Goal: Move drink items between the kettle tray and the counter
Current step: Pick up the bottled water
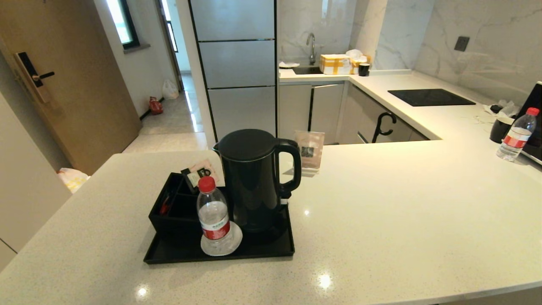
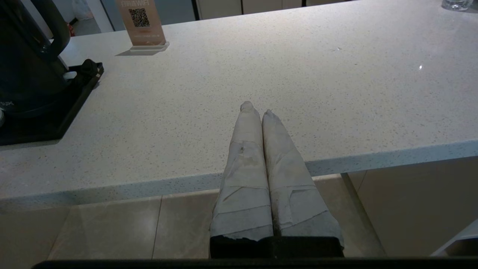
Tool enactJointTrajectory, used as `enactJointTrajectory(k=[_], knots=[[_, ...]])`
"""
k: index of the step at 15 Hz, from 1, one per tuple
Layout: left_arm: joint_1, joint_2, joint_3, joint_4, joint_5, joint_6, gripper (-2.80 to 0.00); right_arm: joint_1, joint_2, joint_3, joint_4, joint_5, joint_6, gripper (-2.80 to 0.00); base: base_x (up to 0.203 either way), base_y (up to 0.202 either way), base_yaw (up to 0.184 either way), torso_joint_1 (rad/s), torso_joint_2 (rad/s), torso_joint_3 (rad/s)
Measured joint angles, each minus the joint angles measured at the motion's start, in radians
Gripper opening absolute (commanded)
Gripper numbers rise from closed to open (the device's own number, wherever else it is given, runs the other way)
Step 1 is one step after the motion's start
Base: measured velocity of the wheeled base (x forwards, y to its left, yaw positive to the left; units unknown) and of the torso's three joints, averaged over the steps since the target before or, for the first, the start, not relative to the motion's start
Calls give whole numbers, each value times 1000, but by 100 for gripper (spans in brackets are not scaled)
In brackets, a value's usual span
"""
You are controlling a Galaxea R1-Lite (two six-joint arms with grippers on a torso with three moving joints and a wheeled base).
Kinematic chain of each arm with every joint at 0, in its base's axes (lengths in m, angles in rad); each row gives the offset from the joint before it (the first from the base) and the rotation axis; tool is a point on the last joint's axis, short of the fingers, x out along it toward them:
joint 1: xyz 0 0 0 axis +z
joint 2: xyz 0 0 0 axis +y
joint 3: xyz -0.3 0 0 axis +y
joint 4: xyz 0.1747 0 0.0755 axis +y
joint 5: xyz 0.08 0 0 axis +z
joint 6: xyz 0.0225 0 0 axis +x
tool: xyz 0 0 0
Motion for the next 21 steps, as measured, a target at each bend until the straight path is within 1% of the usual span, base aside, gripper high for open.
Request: enactJointTrajectory(k=[13,16,21], knots=[[1,0,0,0,0,0,-280,-1,0,0,0,0,0,-280,0,0,0,0,0,0],[0,0,1,1,-4,22,-280,0,0,0,0,0,0,-280,0,0,0,0,0,0],[1,0,-4,18,-3,31,-280,-2,0,0,0,0,0,-280,0,0,0,0,0,0]])
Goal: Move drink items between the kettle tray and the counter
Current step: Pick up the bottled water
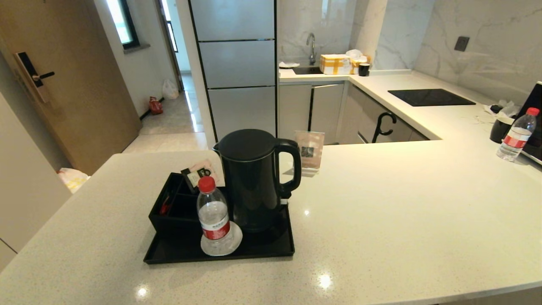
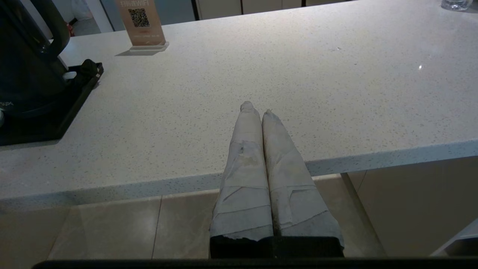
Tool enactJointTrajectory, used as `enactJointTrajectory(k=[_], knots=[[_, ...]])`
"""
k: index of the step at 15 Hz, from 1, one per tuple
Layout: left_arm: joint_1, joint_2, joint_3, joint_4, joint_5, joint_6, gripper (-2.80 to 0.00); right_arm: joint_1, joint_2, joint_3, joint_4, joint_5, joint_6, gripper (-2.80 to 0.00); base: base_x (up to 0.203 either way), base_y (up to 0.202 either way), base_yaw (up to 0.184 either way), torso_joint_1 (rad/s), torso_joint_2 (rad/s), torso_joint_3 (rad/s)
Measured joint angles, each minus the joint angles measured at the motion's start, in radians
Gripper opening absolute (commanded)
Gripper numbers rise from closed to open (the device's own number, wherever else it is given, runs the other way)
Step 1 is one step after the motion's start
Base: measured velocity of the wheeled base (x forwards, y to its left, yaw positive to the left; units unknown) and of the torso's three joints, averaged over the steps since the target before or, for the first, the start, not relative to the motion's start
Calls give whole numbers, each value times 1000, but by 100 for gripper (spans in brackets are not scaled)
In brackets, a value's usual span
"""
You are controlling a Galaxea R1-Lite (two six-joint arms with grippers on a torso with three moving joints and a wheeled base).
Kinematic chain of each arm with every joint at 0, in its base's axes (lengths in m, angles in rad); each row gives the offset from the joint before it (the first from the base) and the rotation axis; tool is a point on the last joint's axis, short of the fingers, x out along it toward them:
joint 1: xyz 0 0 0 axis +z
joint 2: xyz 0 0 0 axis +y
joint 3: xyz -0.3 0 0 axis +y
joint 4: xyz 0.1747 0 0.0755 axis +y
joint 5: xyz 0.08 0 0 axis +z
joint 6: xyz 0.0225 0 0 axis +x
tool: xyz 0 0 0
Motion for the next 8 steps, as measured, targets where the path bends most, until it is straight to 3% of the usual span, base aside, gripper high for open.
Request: enactJointTrajectory(k=[3,8], knots=[[0,39,-73,7,0,-27,-280,0,0,0,0,0,0,-280,0,0,0,0,0,0],[-2,451,-456,131,-12,-21,-280,2,0,0,0,0,0,-280,0,0,0,0,0,0]])
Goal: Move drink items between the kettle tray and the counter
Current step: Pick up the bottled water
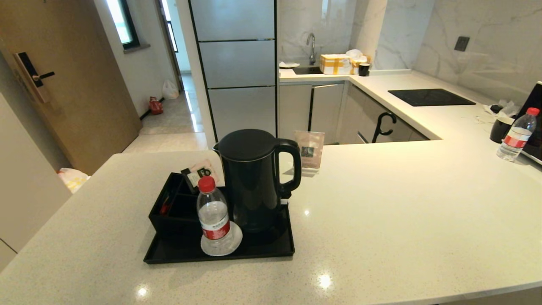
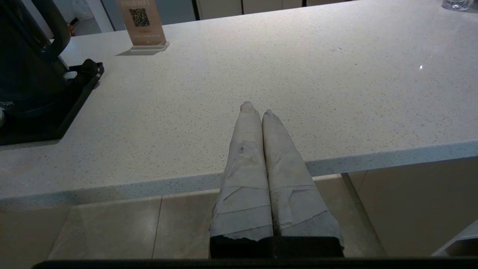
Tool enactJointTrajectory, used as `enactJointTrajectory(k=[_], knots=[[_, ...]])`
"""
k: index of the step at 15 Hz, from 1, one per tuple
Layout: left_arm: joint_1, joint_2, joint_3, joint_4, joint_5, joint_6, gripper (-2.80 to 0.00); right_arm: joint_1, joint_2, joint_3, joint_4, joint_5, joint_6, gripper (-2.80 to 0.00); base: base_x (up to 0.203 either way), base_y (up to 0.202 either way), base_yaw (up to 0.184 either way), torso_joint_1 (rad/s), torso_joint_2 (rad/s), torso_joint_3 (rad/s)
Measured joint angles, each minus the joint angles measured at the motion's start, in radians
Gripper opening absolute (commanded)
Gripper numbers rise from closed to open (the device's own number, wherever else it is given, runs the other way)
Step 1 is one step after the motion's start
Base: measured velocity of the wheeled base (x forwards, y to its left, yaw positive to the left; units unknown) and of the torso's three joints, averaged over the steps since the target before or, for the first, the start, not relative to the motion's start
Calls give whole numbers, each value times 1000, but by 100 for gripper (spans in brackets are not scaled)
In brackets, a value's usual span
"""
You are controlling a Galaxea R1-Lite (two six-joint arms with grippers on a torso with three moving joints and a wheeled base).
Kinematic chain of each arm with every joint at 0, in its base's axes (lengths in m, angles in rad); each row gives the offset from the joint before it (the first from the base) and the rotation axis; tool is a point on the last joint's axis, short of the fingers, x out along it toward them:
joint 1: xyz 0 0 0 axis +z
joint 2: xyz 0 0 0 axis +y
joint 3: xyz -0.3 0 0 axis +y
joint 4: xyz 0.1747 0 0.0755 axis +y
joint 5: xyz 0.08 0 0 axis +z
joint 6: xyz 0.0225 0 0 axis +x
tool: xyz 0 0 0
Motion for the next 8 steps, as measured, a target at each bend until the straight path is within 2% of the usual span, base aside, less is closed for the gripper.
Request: enactJointTrajectory(k=[1,3,4,7,8], knots=[[-1,80,-75,40,-3,8,-280,0,0,0,0,0,0,-280,0,0,0,0,0,0],[-6,178,-143,88,-19,16,-280,0,0,0,0,0,0,-280,0,0,0,0,0,0],[-12,216,-154,90,-68,15,-280,0,0,0,0,0,0,-280,0,0,0,0,0,0],[-33,336,-157,94,-311,13,-280,0,0,0,0,0,0,-280,0,0,0,0,0,0],[-39,358,-156,89,-343,13,-280,0,0,0,0,0,0,-280,0,0,0,0,0,0]])
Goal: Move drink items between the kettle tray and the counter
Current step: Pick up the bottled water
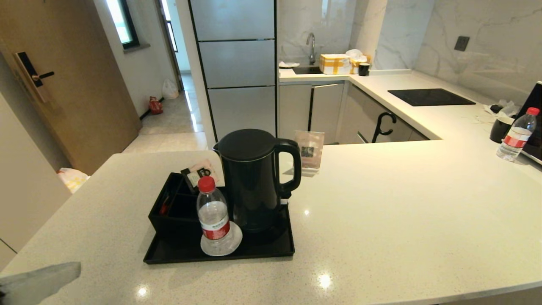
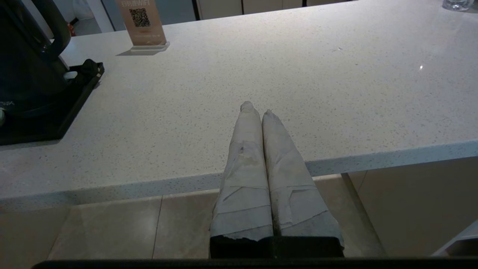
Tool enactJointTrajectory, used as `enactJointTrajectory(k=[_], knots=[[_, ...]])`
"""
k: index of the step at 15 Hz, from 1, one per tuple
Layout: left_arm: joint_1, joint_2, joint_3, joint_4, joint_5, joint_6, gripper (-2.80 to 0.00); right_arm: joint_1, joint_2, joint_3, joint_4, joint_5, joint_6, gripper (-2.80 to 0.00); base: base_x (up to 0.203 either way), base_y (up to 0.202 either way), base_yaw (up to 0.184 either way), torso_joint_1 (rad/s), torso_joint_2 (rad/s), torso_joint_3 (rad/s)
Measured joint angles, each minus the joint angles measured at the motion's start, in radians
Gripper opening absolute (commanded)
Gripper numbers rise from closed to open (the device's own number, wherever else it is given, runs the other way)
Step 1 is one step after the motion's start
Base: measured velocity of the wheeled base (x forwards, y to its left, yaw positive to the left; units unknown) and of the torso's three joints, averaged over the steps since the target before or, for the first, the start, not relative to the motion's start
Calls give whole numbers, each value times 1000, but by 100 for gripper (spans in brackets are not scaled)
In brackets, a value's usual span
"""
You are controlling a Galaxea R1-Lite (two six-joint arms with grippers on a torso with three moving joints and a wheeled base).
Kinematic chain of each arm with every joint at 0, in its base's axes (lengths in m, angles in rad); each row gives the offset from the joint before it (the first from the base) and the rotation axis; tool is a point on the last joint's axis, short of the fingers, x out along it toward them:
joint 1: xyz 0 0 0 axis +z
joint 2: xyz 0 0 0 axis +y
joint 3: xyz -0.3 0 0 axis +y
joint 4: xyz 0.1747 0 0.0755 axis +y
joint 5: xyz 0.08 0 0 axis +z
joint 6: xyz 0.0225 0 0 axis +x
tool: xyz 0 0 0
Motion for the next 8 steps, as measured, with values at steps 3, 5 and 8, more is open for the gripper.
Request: enactJointTrajectory(k=[3,5,8], knots=[[-56,112,82,-161,-47,-1,-280,0,0,0,0,0,0,-280,0,0,0,0,0,0],[-105,207,167,-334,-70,-2,0,0,0,0,0,0,0,-280,0,0,0,0,0,0],[-130,359,285,-589,-74,-2,0,-2,0,0,0,0,0,-280,0,0,0,0,0,0]])
